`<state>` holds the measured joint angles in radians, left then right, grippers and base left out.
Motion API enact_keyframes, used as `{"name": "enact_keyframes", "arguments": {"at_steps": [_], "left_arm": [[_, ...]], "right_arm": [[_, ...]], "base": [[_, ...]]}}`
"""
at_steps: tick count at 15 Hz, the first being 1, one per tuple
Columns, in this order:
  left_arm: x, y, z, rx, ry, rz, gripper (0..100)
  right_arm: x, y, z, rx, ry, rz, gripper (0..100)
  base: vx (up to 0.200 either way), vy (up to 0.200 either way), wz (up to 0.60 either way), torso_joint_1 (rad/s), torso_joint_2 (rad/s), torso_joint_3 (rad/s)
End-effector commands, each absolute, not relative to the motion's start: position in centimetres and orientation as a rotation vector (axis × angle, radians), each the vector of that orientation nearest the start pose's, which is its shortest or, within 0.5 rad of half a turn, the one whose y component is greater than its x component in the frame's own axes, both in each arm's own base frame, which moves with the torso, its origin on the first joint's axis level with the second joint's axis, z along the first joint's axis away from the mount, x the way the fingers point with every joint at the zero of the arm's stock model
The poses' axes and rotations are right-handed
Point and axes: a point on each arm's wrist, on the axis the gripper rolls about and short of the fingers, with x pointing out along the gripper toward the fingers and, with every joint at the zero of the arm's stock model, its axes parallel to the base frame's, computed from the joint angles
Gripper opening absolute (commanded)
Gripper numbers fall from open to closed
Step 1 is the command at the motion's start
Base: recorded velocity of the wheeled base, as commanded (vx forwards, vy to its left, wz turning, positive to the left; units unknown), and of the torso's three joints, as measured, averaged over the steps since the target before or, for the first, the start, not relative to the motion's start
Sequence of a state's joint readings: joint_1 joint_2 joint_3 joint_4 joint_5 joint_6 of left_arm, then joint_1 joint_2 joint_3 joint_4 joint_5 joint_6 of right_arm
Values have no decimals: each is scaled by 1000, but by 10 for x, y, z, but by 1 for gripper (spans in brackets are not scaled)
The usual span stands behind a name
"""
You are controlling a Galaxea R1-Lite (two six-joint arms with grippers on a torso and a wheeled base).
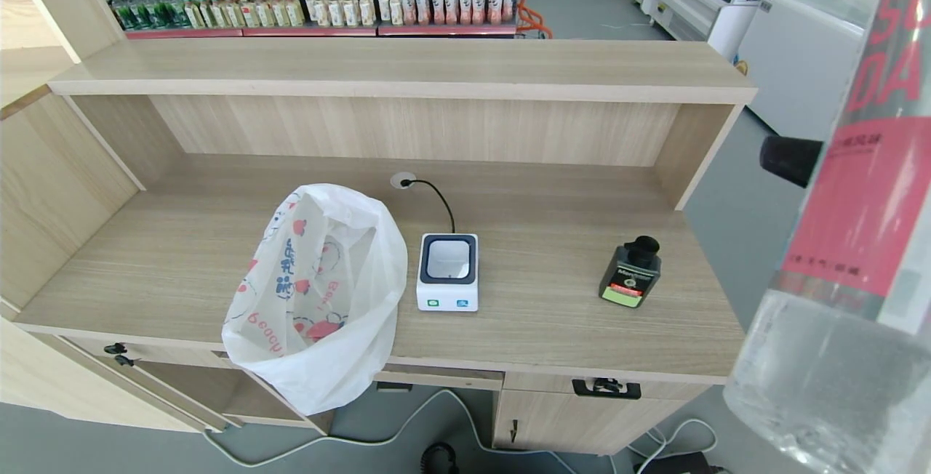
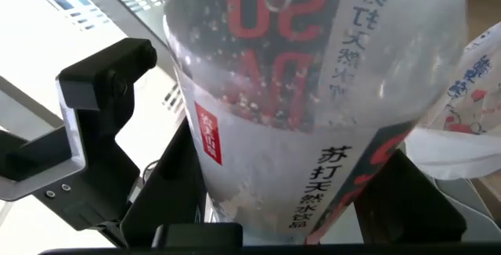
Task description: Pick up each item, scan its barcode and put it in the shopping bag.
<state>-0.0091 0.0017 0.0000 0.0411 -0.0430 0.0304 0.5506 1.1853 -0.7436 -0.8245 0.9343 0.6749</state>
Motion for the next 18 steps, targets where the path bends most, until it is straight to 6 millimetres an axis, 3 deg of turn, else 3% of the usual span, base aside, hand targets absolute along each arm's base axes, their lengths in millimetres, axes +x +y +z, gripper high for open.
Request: {"name": "enact_keyframes", "arguments": {"at_steps": [1, 8, 18], "left_arm": [[-23, -1, 71, 30, 42, -53, 100], [-23, -1, 71, 30, 42, -53, 100], [-23, -1, 71, 30, 42, -53, 100]], "right_arm": [[128, 99, 302, 460, 105, 1529, 0], [125, 105, 299, 507, 91, 1455, 0], [120, 109, 292, 505, 115, 1478, 0]], "base": [[0, 0, 0, 0, 0, 0], [0, 0, 0, 0, 0, 0], [0, 0, 0, 0, 0, 0]]}}
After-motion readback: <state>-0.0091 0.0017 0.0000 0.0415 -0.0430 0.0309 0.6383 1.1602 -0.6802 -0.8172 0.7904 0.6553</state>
